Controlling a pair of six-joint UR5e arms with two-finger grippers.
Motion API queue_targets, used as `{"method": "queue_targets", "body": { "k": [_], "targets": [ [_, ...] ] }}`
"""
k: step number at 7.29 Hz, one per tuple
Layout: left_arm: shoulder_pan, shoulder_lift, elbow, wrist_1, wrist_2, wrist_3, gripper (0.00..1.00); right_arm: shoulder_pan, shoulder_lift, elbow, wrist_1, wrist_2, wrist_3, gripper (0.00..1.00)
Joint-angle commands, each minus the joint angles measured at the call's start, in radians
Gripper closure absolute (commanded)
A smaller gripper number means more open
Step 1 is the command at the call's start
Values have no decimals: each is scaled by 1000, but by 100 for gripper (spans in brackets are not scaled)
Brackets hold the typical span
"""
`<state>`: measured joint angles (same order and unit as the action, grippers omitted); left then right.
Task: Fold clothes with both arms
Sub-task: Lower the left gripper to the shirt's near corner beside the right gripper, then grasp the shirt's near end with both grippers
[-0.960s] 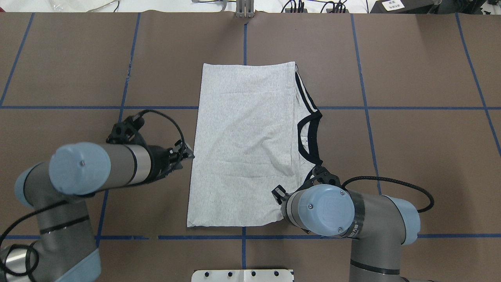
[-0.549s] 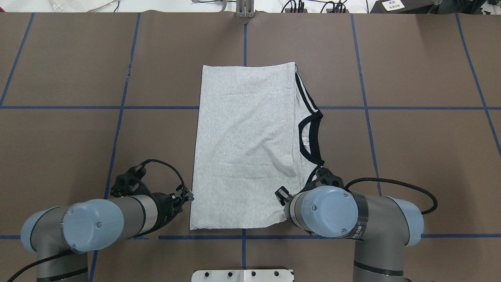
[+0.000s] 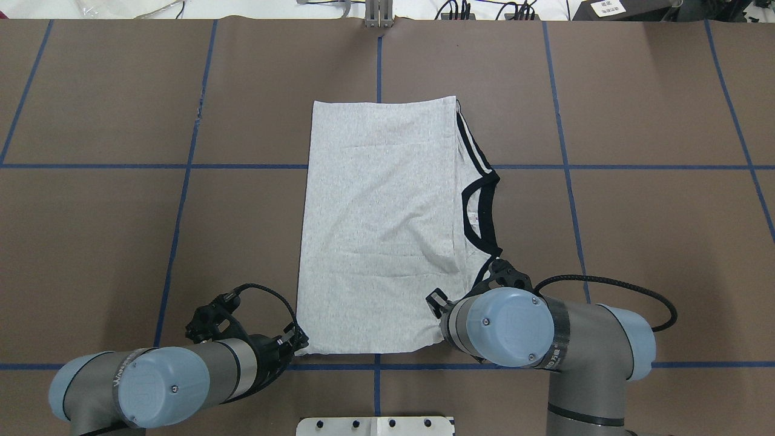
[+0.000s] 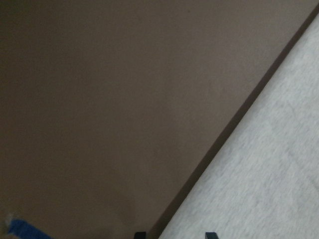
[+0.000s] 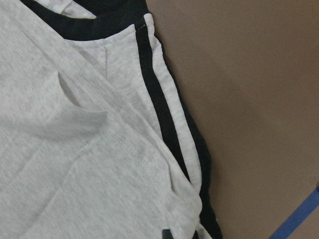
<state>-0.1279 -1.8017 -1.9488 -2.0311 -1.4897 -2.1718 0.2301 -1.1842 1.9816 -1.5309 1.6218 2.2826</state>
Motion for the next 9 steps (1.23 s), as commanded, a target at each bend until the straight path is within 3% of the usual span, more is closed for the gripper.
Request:
{"method": "queue_targets", "body": {
  "k": [1,2,4,7,9],
  "targets": [
    [16,-11,11,2,0,0,52,0,0,0,0,0,0,100],
    [16,-16,11,2,0,0,61,0,0,2,0,0,0,100],
    [7,-15,14,2,3,3,100,0,0,2,0,1,0,100],
    [-21,-16,-8,2,8,9,100,3,0,5,2,0,0,100],
    [-19,-1,-98,6,8,9,100,3,-6,35,2,0,2,100]
  ]
}}
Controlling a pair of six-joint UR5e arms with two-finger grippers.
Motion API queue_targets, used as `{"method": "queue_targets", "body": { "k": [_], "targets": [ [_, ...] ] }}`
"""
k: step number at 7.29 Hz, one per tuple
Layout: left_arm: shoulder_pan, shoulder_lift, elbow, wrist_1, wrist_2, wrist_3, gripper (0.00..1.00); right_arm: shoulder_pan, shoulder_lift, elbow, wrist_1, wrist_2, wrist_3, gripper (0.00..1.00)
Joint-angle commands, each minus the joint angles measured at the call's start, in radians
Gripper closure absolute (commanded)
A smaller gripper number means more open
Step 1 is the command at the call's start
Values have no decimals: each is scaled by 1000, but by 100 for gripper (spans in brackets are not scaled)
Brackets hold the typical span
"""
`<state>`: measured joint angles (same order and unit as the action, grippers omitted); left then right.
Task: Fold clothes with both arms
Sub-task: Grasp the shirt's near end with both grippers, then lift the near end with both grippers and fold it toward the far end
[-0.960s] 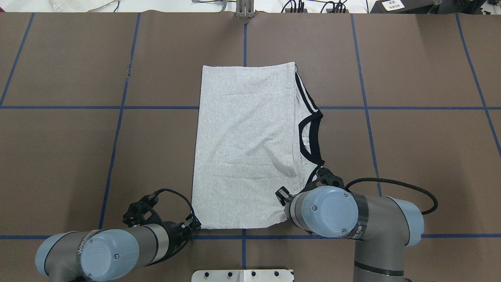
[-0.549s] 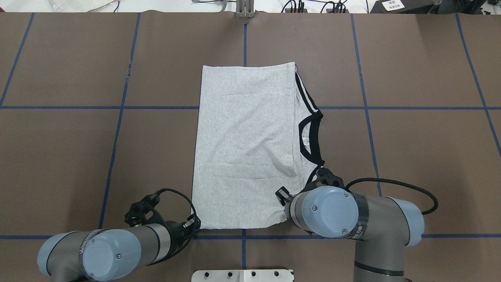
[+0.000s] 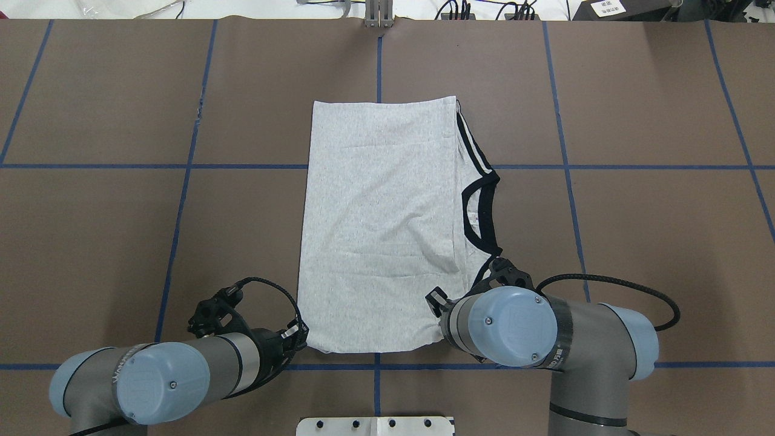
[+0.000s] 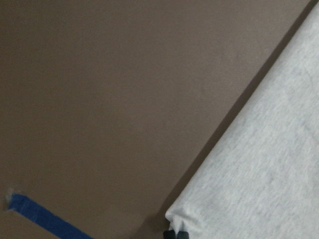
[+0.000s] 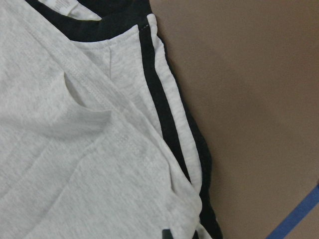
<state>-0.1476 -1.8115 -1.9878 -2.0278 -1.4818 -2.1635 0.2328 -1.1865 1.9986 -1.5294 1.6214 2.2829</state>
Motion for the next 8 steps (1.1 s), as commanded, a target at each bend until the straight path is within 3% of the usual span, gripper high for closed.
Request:
{"method": "queue_targets", "body": {
  "k": [1,3,5,8],
  "targets": [
    [25,9,-118,77,0,-7,100,0,-15,40,0,0,1,100],
    [120,9,-297,188,2,-66,100,-13,-85,132,2,62,6,100],
    [149,-12,-386,268,0,-118,100,-23,-99,262,0,66,113,100],
    [-66,-96,-364,296,-55,92,100,94,-70,243,-9,74,95,100]
  ]
}}
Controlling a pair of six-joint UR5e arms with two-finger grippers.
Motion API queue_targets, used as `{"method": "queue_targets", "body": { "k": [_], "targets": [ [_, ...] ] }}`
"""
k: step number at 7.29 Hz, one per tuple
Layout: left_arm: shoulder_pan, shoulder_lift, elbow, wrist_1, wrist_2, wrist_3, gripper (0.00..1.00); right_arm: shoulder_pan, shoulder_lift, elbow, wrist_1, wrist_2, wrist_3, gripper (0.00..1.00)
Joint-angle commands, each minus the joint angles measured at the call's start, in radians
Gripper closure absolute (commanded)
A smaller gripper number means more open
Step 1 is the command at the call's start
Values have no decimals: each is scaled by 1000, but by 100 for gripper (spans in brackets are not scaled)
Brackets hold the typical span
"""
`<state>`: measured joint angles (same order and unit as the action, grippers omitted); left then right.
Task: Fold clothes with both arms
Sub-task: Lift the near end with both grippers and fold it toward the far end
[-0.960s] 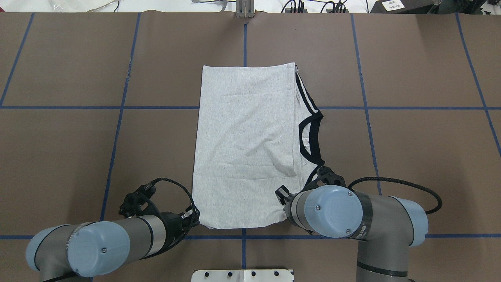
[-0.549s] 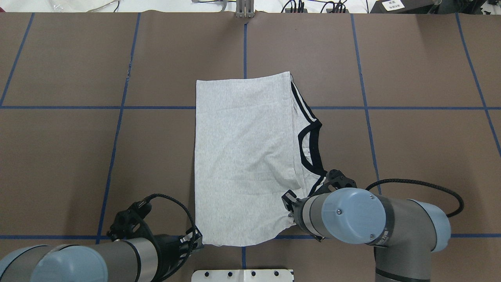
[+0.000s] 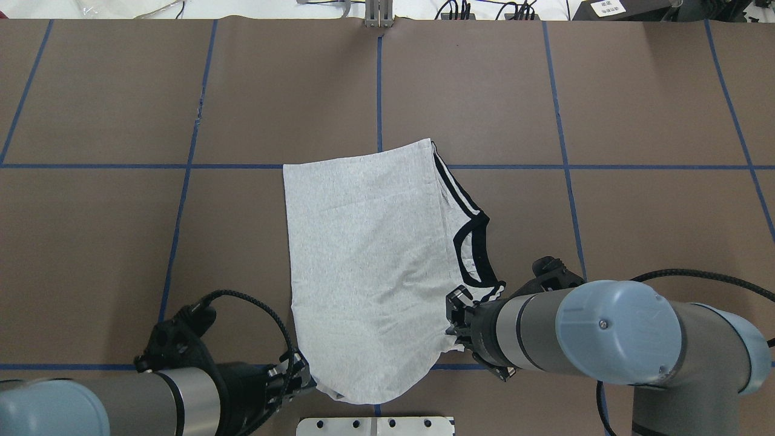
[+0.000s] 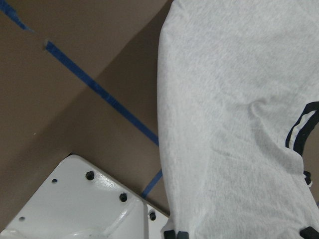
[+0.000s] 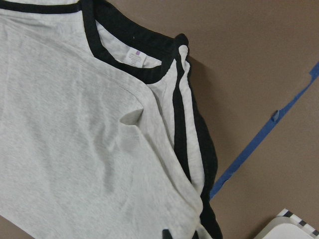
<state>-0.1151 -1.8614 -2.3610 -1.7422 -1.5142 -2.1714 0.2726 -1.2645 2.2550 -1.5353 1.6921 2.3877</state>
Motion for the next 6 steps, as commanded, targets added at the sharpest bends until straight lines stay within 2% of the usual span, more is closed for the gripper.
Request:
{"method": "queue_targets", "body": {
  "k": [1,2,3,6],
  "targets": [
    [-191,-51,26,13,-84,183,100,101,69,-82,-5,15,-16,100],
    [-274,-89,101,9,-150,240,100,162,123,-157,3,73,-33,100],
    [-314,-138,196,1,-152,295,100,215,152,-187,6,90,-60,100],
    [-388,-150,366,-138,-152,373,100,266,249,-348,12,106,-130,100]
  ]
}}
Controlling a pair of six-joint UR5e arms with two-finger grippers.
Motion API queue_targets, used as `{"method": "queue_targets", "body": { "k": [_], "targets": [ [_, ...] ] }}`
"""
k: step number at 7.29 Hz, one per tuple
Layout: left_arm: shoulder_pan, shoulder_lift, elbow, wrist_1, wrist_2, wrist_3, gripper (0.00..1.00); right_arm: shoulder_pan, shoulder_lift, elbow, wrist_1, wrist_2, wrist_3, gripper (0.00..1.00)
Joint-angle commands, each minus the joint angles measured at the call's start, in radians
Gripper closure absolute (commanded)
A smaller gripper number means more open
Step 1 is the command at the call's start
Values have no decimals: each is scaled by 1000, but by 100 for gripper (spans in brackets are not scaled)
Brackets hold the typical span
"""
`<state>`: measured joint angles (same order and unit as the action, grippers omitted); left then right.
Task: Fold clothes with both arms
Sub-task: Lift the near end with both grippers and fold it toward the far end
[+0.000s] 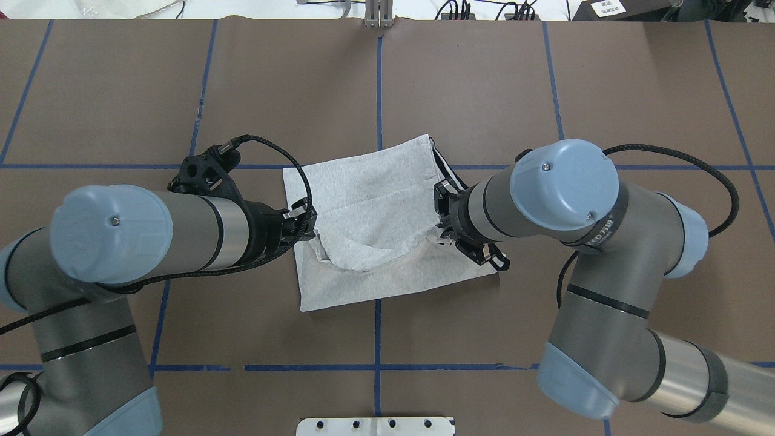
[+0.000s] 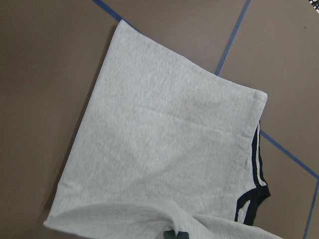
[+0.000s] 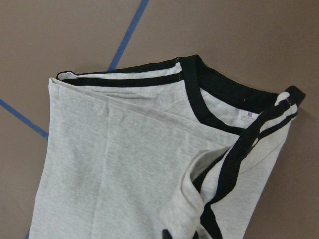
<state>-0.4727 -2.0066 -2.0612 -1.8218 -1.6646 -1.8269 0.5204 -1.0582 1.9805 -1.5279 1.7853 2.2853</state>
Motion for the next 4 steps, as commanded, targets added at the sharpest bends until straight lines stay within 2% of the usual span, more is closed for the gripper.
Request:
{"method": "queue_targets", "body": {
  "k": [1,2,4],
  "targets": [
    [-40,-4,87,-66,-1,50,100,32,53,-135,91,17,-26,100],
    [-50,-4,105,-70,-1,64,100,52,58,-202,170,25,-30,100],
    [-82,-4,186,-167,-1,64,100,98,99,-300,206,78,-82,100]
  ]
}}
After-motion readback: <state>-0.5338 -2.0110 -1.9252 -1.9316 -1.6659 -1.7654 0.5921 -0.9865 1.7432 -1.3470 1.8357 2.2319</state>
